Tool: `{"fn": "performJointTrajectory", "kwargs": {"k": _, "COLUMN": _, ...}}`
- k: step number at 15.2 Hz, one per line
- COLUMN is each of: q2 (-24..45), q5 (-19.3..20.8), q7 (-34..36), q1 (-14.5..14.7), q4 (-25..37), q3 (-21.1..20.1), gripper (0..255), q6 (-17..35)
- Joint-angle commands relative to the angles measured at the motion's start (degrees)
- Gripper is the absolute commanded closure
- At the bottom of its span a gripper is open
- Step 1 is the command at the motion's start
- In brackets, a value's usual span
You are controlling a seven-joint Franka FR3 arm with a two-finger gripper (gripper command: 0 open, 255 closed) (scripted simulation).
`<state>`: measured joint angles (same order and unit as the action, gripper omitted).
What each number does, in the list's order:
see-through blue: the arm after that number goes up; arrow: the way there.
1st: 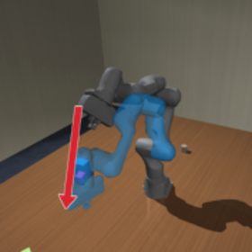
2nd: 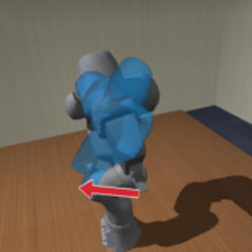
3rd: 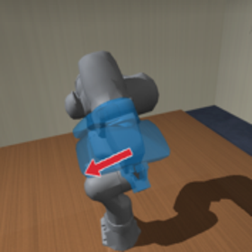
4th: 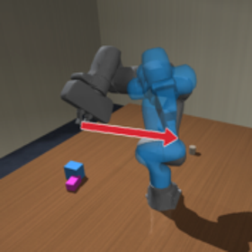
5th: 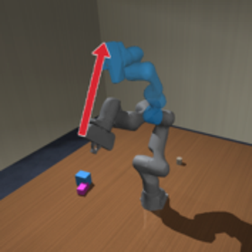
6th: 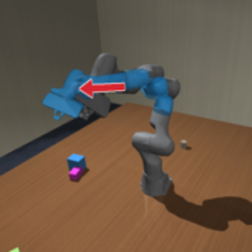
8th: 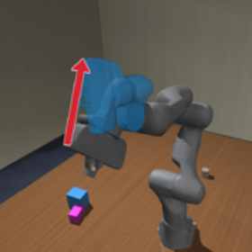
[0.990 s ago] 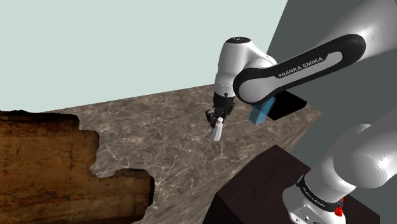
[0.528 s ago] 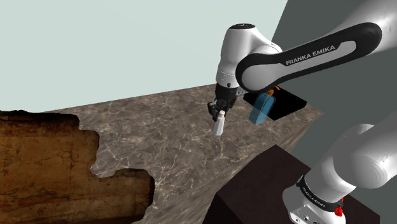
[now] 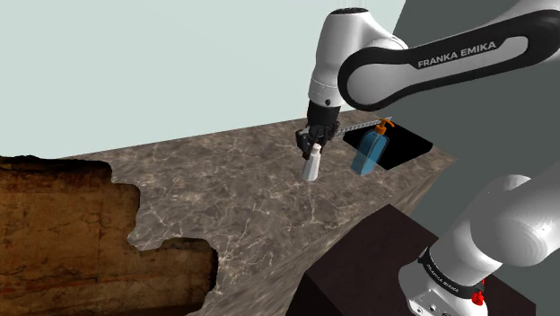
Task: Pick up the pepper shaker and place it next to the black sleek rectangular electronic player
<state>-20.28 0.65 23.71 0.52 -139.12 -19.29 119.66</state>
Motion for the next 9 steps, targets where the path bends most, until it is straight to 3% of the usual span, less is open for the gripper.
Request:
{"fn": "performJointTrajectory", "kwargs": {"k": 1, "q2": -0.8, "q5": -0.2, "q7": -0.5, "q1": 0.0, "q4": 1.0, "q3": 0.3, "gripper": 255, "q6": -1.8}}
{"fn": "performJointTrajectory", "kwargs": {"k": 9, "q2": -2.6, "q5": -0.5, "q7": -1.4, "q1": 0.1, "q4": 5.7, "q3": 1.0, "gripper": 255, "q6": -8.2}}
